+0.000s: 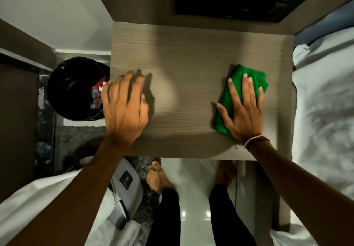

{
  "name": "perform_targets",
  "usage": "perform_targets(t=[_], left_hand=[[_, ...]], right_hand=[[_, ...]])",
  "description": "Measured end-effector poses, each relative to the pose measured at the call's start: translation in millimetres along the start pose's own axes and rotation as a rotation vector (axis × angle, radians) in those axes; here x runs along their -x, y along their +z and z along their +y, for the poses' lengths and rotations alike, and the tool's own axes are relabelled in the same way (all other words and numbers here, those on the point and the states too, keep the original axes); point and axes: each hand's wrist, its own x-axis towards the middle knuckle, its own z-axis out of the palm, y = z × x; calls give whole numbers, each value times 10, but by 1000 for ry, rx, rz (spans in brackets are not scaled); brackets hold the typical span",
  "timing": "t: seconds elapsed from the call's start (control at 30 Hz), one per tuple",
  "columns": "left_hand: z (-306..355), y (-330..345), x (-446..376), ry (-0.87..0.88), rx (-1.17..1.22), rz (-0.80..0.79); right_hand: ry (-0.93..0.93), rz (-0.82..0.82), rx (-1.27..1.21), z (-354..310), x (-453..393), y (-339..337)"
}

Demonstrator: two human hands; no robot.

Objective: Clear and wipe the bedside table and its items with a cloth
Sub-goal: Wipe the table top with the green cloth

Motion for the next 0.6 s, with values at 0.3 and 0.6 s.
perform_targets(t=[0.3,0.6], left_hand=[[-604,-255,-34,7,-83,-74],[-478,-622,-332,103,-129,-106]], right_hand=[[-182,33,-189,-1838,-478,92],[-32,171,-382,-1920,-444,-415]])
